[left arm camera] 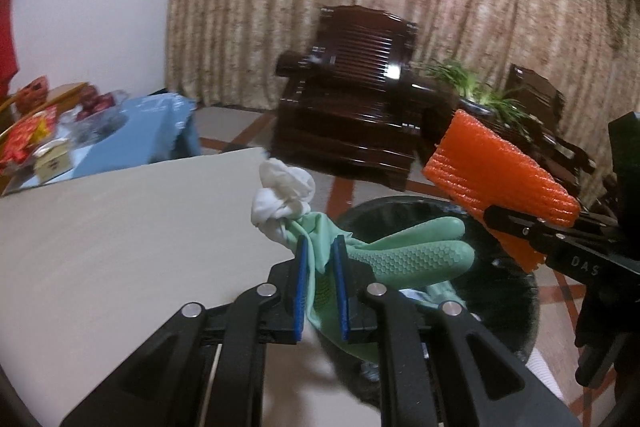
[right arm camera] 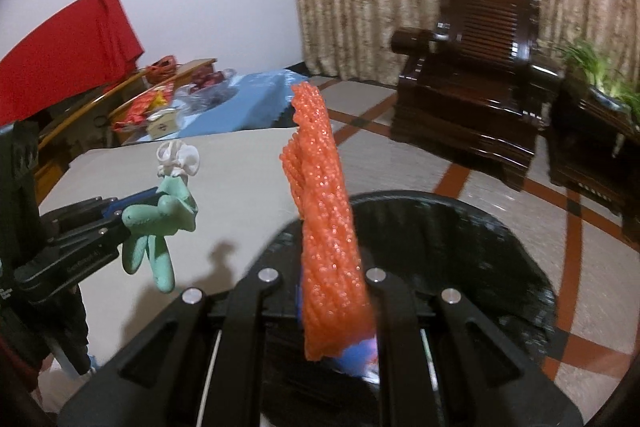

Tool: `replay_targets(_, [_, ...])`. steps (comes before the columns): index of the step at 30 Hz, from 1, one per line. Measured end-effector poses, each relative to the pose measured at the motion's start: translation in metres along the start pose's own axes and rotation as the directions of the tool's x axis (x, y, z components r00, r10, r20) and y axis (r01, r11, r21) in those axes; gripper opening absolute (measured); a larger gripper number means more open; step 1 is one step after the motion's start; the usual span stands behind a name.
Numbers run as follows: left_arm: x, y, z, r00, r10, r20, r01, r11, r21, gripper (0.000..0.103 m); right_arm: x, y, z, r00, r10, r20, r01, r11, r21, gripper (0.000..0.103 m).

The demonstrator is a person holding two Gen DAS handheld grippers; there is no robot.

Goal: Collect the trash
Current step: 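Carry the glove and orange net over the black bin and open both tools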

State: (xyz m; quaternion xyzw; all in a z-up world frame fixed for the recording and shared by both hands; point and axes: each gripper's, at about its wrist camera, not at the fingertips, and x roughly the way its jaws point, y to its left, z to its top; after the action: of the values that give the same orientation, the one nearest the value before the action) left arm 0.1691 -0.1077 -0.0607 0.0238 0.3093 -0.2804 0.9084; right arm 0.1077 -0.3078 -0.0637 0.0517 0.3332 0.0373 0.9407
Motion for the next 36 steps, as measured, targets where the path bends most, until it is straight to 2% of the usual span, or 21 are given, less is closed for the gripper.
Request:
replay_targets(10, [0.041, -0.053, 0.009, 0.995, -0.094, -0.028, 0.096, 0.993, 0.066, 0.012, -0.010, -0.053, -0.020, 0.995, -0.102, -0.017, 0.103, 0.994, 0.044, 0.011])
replay_targets(13, [0.055, -0.062, 0.008, 0.991, -0.126, -0.051, 0.129, 0.990, 0.062, 0.014, -0.006, -0.061, -0.027, 0.991, -0.132, -0.032, 0.134, 0.990, 0.041, 0.017])
replay_targets(14, [0.060, -0.065, 0.007, 0.989, -0.135, -0.066, 0.139, 0.988, 0.066, 0.017, -0.005, -0.063, -0.029, 0.989, -0.147, -0.035, 0.148, 0.988, 0.040, 0.031])
replay_targets(15, [0.065, -0.068, 0.006, 0.986, -0.144, -0.084, 0.150, 0.986, 0.069, 0.026, -0.003, -0.065, -0.031, 0.987, -0.156, -0.042, 0.157, 0.987, 0.041, 0.039])
replay_targets(16, [0.068, -0.069, 0.006, 0.984, -0.153, -0.093, 0.160, 0.985, 0.069, 0.041, -0.001, -0.068, -0.034, 0.984, -0.171, -0.048, 0.173, 0.984, 0.045, 0.051])
replay_targets(18, [0.070, -0.072, 0.004, 0.980, -0.170, -0.102, 0.177, 0.982, 0.063, 0.057, 0.000, -0.075, -0.039, 0.980, -0.187, -0.060, 0.191, 0.980, 0.058, 0.059])
replay_targets(20, [0.069, -0.071, 0.003, 0.980, -0.175, -0.100, 0.182, 0.981, 0.063, 0.063, -0.001, -0.078, -0.042, 0.977, -0.203, -0.064, 0.207, 0.976, 0.067, 0.078])
replay_targets(22, [0.066, -0.068, 0.001, 0.981, -0.169, -0.097, 0.176, 0.982, 0.064, 0.070, -0.004, -0.081, -0.045, 0.974, -0.217, -0.063, 0.222, 0.972, 0.073, 0.085])
replay_targets(23, [0.062, -0.065, 0.000, 0.982, -0.161, -0.095, 0.167, 0.984, 0.061, 0.074, -0.006, -0.082, -0.046, 0.974, -0.220, -0.063, 0.224, 0.972, 0.074, 0.093])
replay_targets(26, [0.052, -0.056, -0.002, 0.987, -0.134, -0.086, 0.139, 0.989, 0.057, 0.087, -0.013, -0.078, -0.046, 0.977, -0.206, -0.059, 0.211, 0.975, 0.076, 0.096])
replay_targets(29, [0.036, -0.050, -0.003, 0.993, -0.093, -0.074, 0.097, 0.994, 0.049, 0.096, -0.021, -0.071, -0.042, 0.981, -0.185, -0.056, 0.189, 0.979, 0.075, 0.097])
replay_targets(33, [0.011, -0.039, -0.005, 0.997, -0.031, -0.071, 0.034, 0.999, 0.034, 0.097, -0.037, -0.049, -0.031, 0.989, -0.144, -0.021, 0.144, 0.988, 0.051, 0.098])
replay_targets(36, [-0.006, -0.033, -0.006, 0.998, 0.014, -0.066, -0.013, 1.000, 0.018, 0.097, -0.049, -0.031, -0.022, 0.997, -0.082, 0.006, 0.081, 0.996, 0.040, 0.098])
